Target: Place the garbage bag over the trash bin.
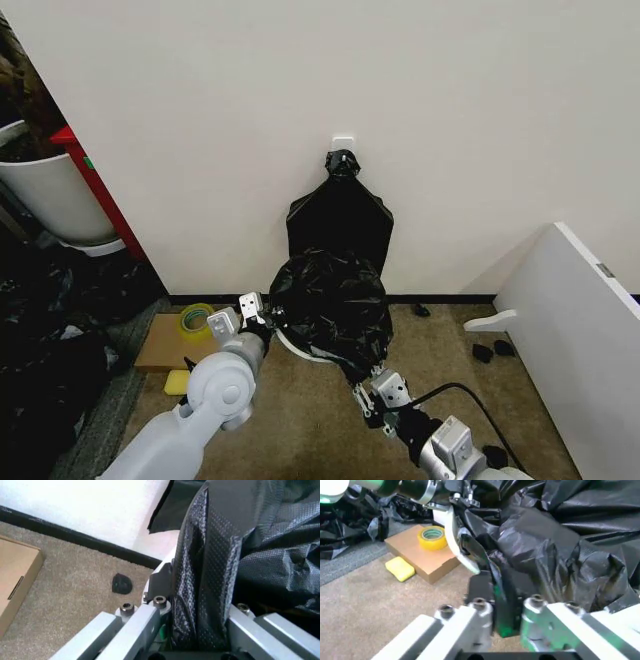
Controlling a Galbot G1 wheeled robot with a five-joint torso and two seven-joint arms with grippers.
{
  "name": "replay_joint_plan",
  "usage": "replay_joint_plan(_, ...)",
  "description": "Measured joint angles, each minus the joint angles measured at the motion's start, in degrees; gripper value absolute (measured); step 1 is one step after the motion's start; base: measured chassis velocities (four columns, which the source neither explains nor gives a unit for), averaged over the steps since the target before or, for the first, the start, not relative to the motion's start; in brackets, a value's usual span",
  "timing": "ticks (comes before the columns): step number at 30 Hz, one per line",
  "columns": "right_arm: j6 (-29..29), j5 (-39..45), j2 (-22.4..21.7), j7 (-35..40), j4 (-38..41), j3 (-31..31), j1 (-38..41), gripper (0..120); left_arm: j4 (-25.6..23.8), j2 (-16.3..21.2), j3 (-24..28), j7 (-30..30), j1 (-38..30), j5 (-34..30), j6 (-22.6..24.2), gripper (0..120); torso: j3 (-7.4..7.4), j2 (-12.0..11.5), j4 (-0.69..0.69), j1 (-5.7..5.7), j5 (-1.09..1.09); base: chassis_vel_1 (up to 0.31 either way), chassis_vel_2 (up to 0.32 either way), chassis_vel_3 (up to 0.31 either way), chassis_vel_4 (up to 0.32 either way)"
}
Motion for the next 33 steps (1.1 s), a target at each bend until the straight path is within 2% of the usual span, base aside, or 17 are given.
replay_joint_plan(1,0.08,-0.26,-0.05,-0.05,-0.03,-0.09,-0.02,1,0.0,-0.1,0.0,-0.07,-0.02,0.0,-0.01,1,0.0,0.0,0.0,0.0,0.0,0.0,0.0,0.0,0.0)
replay_joint_plan(11,1.36,-2.96,-0.3,-0.59,-1.38,-1.95,-0.21,0,-0.3,-0.48,-0.01,-0.93,-0.1,-0.77,0.13,1,0.0,0.0,0.0,0.0,0.0,0.0,0.0,0.0,0.0)
replay_joint_plan(16,4.58,-7.38,-0.15,-2.68,-4.38,-4.89,0.82,0,-0.7,-0.73,0.13,-1.88,-0.55,-1.67,0.62,1,0.0,0.0,0.0,0.0,0.0,0.0,0.0,0.0,0.0)
replay_joint_plan(20,9.45,-11.94,4.24,-6.13,-11.4,-8.03,5.8,0,-0.58,-1.49,0.43,-2.51,-0.49,-1.6,0.86,1,0.0,0.0,0.0,0.0,0.03,0.0,0.0,0.0,0.0)
replay_joint_plan(26,9.41,-15.23,7.32,-6.3,-15.82,-14.61,8.74,0,-0.06,-3.01,0.84,-3.94,-1.06,-1.94,0.89,1,0.0,0.0,0.0,0.0,-0.01,0.0,0.0,0.0,0.0)
replay_joint_plan(33,5.77,-16.65,8.71,-1.98,-20.0,-15.74,10.74,0,-2.14,-3.05,0.62,-5.58,-0.62,-5.61,1.81,1,0.0,0.0,0.0,0.0,-0.01,0.0,0.0,0.0,0.0)
